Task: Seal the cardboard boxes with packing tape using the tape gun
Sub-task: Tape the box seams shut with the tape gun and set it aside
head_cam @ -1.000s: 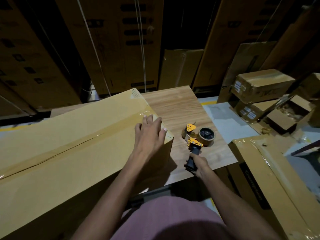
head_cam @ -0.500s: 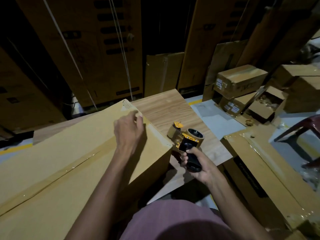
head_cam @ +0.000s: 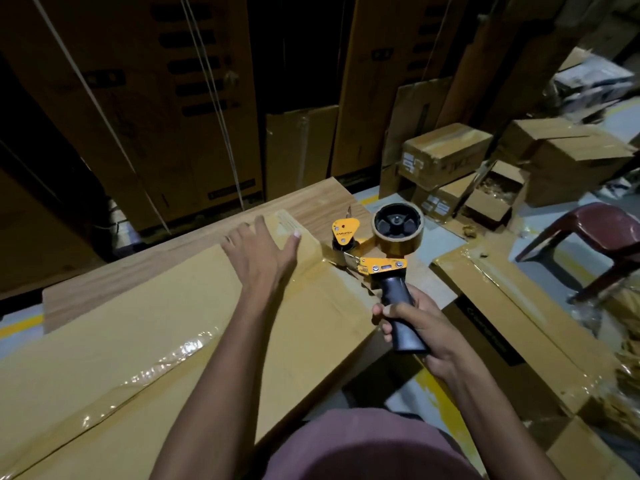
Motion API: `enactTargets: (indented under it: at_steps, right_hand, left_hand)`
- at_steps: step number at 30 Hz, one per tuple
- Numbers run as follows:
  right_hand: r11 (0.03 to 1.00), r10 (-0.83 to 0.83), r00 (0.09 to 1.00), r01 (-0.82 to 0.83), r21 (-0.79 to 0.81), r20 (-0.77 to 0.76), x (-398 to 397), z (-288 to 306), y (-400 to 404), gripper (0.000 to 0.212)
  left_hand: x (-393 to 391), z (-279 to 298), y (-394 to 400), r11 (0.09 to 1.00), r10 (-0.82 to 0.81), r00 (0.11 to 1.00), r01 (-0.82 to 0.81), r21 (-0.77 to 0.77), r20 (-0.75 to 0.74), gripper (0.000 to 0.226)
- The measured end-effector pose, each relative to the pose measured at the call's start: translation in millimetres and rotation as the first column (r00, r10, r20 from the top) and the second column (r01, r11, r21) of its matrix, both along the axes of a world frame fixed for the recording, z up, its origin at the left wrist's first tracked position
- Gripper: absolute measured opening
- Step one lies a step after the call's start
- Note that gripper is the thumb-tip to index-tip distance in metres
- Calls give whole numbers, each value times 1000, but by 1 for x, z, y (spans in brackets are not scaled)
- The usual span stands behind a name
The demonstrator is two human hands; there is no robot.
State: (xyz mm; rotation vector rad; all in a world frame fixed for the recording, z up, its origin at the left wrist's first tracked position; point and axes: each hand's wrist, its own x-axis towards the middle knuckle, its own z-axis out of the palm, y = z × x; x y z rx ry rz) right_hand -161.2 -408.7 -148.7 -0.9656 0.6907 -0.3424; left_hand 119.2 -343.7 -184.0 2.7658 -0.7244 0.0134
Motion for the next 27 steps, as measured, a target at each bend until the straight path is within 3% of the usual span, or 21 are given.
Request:
enactTargets:
  at_steps: [4,7,9,10,11,12,14,15,16,18,20,23,27]
  right_hand:
    - [992,-11,999,7,-126,-31,11,12,-9,49]
    - [975,-44,998,32,-219,-46,17,22,-13,38]
    - [963,-59,997,45,-266,-44,18,28,-17,37]
    - [956,-61,997,48,-289,-38,18,30,-19,39]
    - [948,-62,997,48,-315,-35,18,32,-22,41]
    - [938,-64,997,48,-343,-34,17,33,-25,41]
    - [921,-88,996,74,-382,-20,16,34,-31,33]
    - [915,-96,995,83,-396,-15,16,34,-34,31]
    - [909,-96,995,82,-408,-14,16,35,-36,31]
    - [902,-95,995,78,-425,-19,16,36,-42,33]
    - [901,-96,995,73,-428,-34,15,36,-49,35]
    - [905,-85,996,60,-422,-40,16,32,-55,41]
    - [912,-66,996,34,-410,-64,19,28,-61,50]
  left_hand:
    - [-15,-1,-21,990,-124,992,122,-76,-27,62]
    - [-25,0,-28,865,-266,963,214,-454,-53,32]
    - [-32,9,-30,747,-224,970,108,-656,-95,30]
    - [-34,16,-32,731,-183,965,7,-682,-186,41]
    - [-35,25,-34,741,-173,925,-104,-663,-337,54]
    - [-34,35,-36,773,-201,819,-205,-601,-537,67]
    - [-31,53,-38,871,-278,435,-262,-416,-856,80]
    - [-28,60,-37,910,-293,278,-213,-356,-915,79]
    - [-26,63,-38,925,-304,179,-182,-335,-936,74]
    - [-20,65,-42,922,-329,53,-195,-333,-943,63]
    - [-15,62,-46,908,-359,-37,-243,-340,-933,51]
    - [-7,56,-52,906,-370,-91,-257,-338,-924,29]
    - [2,53,-55,906,-368,-30,-235,-351,-929,20]
